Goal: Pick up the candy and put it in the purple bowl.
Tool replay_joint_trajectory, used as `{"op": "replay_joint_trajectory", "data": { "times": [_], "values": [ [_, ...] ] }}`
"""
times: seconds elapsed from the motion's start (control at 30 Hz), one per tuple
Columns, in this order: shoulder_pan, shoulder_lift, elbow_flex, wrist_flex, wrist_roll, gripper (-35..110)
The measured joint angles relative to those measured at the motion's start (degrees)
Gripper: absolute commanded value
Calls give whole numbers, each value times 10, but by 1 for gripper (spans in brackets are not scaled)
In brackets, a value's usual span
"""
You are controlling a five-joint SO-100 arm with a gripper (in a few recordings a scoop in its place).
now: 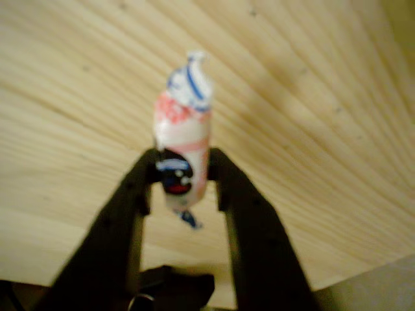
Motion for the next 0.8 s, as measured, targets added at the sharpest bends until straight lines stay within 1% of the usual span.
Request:
{"op": "replay_joint_trajectory", "data": {
  "times": [0.17,0.8],
  "values": [
    [-5,37,1,25,0,5],
    [-83,197,10,119,15,5]
  ]
}}
